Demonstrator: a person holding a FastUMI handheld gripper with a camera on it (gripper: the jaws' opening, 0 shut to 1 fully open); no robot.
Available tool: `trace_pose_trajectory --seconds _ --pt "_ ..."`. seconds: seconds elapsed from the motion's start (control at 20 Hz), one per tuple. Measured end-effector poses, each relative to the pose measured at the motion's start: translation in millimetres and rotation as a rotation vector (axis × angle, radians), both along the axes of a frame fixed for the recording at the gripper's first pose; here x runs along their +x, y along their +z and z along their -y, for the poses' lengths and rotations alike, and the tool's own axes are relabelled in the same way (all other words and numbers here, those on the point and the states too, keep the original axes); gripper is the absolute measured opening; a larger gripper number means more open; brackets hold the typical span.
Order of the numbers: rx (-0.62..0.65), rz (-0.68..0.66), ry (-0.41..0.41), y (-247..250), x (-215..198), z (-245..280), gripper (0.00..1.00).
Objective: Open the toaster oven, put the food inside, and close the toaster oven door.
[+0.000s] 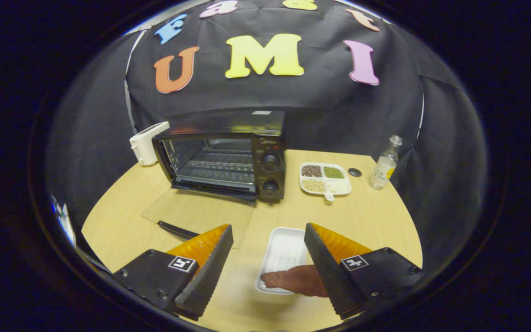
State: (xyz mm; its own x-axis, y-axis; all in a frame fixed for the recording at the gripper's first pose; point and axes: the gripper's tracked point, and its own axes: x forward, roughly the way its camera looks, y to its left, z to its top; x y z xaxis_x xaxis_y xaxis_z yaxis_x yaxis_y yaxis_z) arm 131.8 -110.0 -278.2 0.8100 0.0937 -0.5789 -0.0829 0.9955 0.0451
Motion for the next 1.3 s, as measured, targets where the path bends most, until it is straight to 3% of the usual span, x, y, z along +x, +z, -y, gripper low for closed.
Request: trace_pose_trajectory --seconds 0.15,0.4,0.6,0.75,0.85,1.05,1.3 --pt "0.048 -0.066 0.001 -20 -12 51 0.97" --pt "0.239 -0.231 0.074 -64 -26 64 0.9" --pt "0.417 -0.331 0.124 -81 -33 51 0.73" --pt "0.535 -0.415 0.124 -91 -38 43 0.5" --pt "0.599 -0.45 0.105 -90 -39 46 0.28" --pt "0.638 -0.47 0.12 -83 -43 43 0.17" --pt "0.647 -0.403 0.091 -39 -38 35 0.14"
